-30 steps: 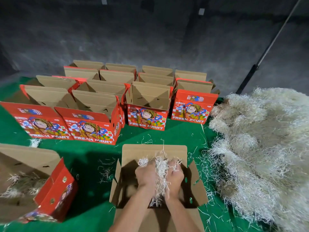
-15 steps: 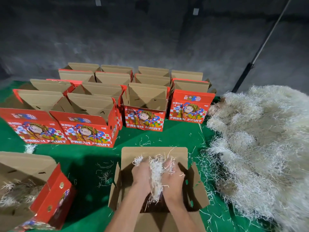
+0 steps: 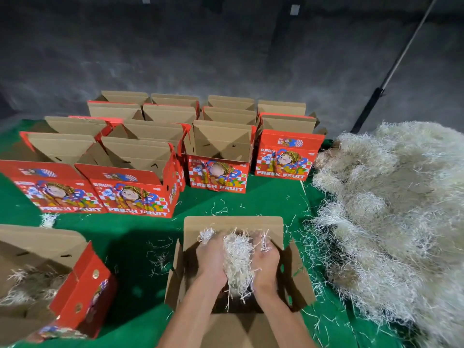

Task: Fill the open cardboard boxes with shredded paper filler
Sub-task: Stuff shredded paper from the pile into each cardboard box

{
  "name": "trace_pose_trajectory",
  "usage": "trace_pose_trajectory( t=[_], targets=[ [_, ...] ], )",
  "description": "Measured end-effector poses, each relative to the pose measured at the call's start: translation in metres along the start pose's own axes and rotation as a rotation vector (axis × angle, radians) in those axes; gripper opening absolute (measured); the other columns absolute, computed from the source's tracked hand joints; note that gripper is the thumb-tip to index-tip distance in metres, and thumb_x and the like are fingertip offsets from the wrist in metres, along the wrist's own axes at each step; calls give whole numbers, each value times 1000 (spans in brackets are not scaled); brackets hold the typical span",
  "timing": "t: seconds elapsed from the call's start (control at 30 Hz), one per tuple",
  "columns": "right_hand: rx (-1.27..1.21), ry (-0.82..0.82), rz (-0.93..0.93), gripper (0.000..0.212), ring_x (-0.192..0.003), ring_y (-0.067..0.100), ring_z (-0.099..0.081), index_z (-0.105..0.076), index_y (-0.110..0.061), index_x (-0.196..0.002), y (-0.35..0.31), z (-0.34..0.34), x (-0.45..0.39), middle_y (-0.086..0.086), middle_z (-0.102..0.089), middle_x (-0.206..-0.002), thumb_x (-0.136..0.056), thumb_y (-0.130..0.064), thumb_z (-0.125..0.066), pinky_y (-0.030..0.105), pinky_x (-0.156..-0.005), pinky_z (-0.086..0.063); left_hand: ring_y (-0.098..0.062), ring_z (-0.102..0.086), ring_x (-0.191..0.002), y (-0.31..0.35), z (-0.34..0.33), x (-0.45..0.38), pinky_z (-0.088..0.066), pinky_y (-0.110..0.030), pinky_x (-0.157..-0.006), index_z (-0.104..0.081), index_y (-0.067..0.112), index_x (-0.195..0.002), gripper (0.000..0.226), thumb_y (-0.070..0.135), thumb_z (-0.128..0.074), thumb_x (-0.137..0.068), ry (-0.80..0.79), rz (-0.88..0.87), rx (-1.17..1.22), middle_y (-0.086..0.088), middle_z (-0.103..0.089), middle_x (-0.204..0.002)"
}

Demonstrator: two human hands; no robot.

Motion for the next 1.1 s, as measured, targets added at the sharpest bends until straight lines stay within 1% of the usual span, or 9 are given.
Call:
trace_pose_trajectory(
  t=[0.13, 0.23, 0.37, 0.47, 0.57, 0.77, 0.87, 0.97, 1.1],
  targets=[
    [-39, -165, 192, 45, -37, 11, -33, -63, -16, -84, -4, -1, 40, -5, -41, -43, -97, -56, -49, 25, -38, -26, -19, -59, -92, 12, 6, -11, -45, -39, -97, -60, 20, -105, 17, 30, -65, -93, 24, -30, 73, 1, -61, -98],
    [-122, -198, 241, 44, -41, 8, -35, -56, -15, -74, -29, 1, 33, -8, -42, -48, -98, -52, -52, 30, -39, -24, -14, -54, -67, -1, 8, -13, -46, -28, -67, -60, 7, -83, 17, 7, -51, -98, 35, -134, -75, -7, -58, -80],
    [-64, -99, 119, 45, -35, 13, -27, -62, -13, -69, -41, 6, -18, -7, -34, -40, -97, -48, -56, 24, -37, -21, -10, -43, -46, -28, 21, -1, -36, -30, -51, -52, 9, -100, 9, 16, -51, -96, 108, -175, -326, 5, -48, -55],
    [-51, -57, 21, 44, -33, 7, -25, -61, 3, -98, -20, 6, -28, -6, -32, -37, -98, -41, -58, 24, -35, -23, -11, -46, -64, -17, 20, 2, -40, -30, -61, -52, 25, -88, 17, 34, -66, -91, 80, -197, -255, 5, -50, -78],
    [-97, -100, -5, 41, -32, 7, -24, -65, -11, -93, 0, 6, -5, -8, -33, -37, -92, -52, -57, 23, -33, -20, -20, -52, -107, 2, 13, -4, -42, -45, -100, -59, 21, -122, 39, 41, -65, -90, -21, -96, -65, 2, -51, -112],
    [-121, -311, 292, 36, -40, 30, -47, -70, -27, -101, -22, 7, 43, 13, -56, -54, -97, -59, -52, 44, -39, -39, -26, -66, -92, 24, 8, -22, -53, -39, -85, -68, 10, -103, 34, 38, -72, -86, -48, -142, -30, -8, -70, -97],
    [-163, -259, 288, 47, -35, 17, -36, -66, -15, -89, -45, 16, 9, -2, -44, -46, -95, -60, -55, 25, -37, -31, -23, -59, -70, -8, 15, -27, -47, -37, -71, -59, 9, -88, 16, 17, -53, -100, 56, -148, -146, -9, -62, -78],
    [-66, -131, 205, 53, -44, 12, -38, -66, -4, -91, -49, 21, -29, -4, -42, -50, -94, -56, -56, 19, -52, -33, -13, -47, -66, -44, 22, -15, -40, -29, -62, -52, 21, -98, 11, 28, -45, -102, 164, -217, -500, 1, -51, -77],
    [-83, -96, 0, 51, -31, 4, -29, -65, -5, -113, -13, 19, -40, -5, -36, -37, -90, -49, -62, 15, -34, -25, -14, -45, -65, -20, 8, -1, -33, -27, -57, -45, 16, -93, 40, 45, -69, -79, 79, -198, -219, 1, -47, -76]
  ],
)
Point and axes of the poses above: each hand's wrist, its own x-axis away from the middle knuckle, its own z-axis out of the back of the hand, y = z × x, the point moved 3 cm from there along -x, towards the middle knuckle
